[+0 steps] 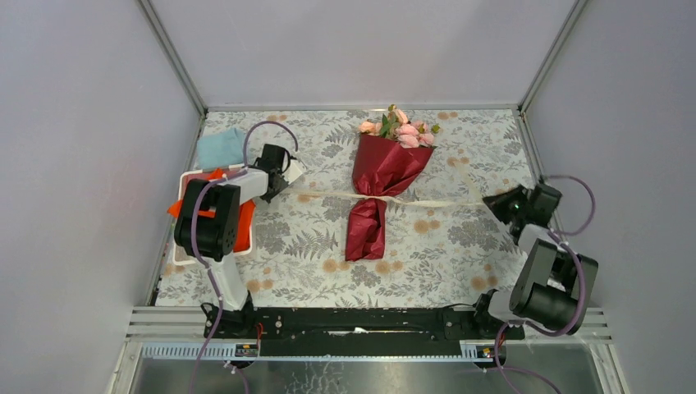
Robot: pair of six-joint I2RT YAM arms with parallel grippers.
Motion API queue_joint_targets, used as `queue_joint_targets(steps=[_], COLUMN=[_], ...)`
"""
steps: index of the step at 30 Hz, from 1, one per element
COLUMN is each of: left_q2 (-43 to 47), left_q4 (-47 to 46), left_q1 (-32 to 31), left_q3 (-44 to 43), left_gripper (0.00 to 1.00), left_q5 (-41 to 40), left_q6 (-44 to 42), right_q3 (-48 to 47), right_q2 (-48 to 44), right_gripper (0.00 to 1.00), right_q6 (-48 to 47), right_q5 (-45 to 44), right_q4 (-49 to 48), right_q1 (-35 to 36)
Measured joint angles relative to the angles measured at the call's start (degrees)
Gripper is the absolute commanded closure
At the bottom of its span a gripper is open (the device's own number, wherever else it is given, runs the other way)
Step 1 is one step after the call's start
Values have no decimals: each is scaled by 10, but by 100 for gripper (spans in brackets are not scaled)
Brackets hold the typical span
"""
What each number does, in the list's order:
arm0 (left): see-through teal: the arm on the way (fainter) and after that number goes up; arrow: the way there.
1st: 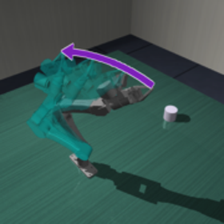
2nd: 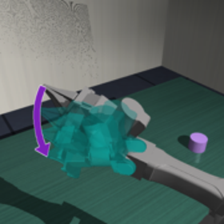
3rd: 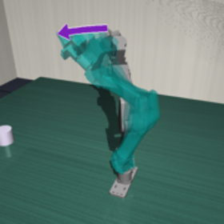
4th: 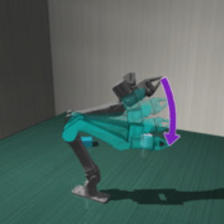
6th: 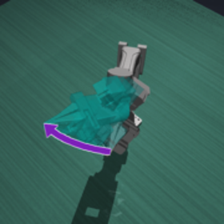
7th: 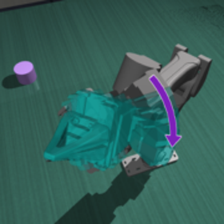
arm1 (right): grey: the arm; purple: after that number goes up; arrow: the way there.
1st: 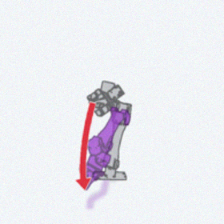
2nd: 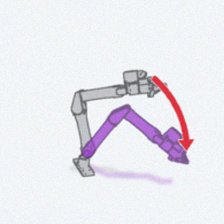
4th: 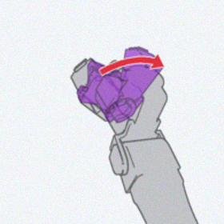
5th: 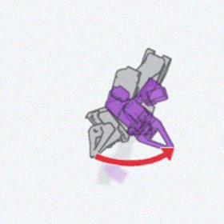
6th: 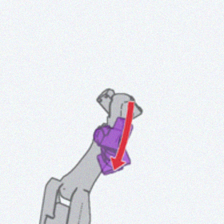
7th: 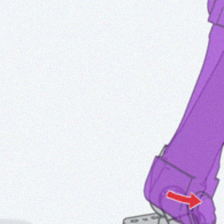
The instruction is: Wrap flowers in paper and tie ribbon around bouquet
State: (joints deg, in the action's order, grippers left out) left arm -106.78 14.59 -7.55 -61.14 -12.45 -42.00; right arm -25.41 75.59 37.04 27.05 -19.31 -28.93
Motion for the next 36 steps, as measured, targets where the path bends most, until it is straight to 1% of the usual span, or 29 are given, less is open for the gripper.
queue_joint_targets(steps=[2,4,6,8,10,12,16,20,23,26,27,29,30,33,34,36], left_q2=[16,27,30,27,22,12,-10,-25,-30,-22,-15,5,17,57,60,74], left_q4=[24,53,72,94,107,116,129,144,170,179,181,184,185,188,189,188], left_q1=[-20,-56,-113,-183,-234,-281,-343,-381,-398,-391,-378,-332,-298,-199,-167,-109], left_q3=[13,16,8,-14,-36,-60,-86,-101,-127,-144,-142,-130,-119,-68,-65,-35], left_gripper=[100,100,100,100,100,100,100,100,100,100,100,100,100,100,100,100], left_q5=[2,11,28,56,83,113,156,194,233,254,256,255,255,246,243,232], left_q6=[4,13,26,42,54,64,69,71,77,84,87,94,98,105,106,106], right_q3=[-34,-78,-125,-160,-194,-236,-321,-382,-419,-400,-376,-306,-273,-164,-133,-90], right_q2=[15,35,61,96,143,205,308,346,347,316,293,229,195,77,39,-17], right_gripper=[100,100,100,100,100,100,100,100,100,100,100,100,100,100,100,100], right_q6=[-21,-42,-56,-62,-64,-68,-75,-82,-96,-104,-103,-97,-94,-79,-73,-63], right_q5=[-20,-40,-56,-67,-72,-81,-84,-84,-86,-93,-93,-92,-94,-110,-118,-130], right_q4=[11,18,15,6,5,10,37,64,78,75,71,62,59,42,36,26], right_q1=[52,138,228,291,333,367,408,423,424,416,408,374,349,234,189,128])
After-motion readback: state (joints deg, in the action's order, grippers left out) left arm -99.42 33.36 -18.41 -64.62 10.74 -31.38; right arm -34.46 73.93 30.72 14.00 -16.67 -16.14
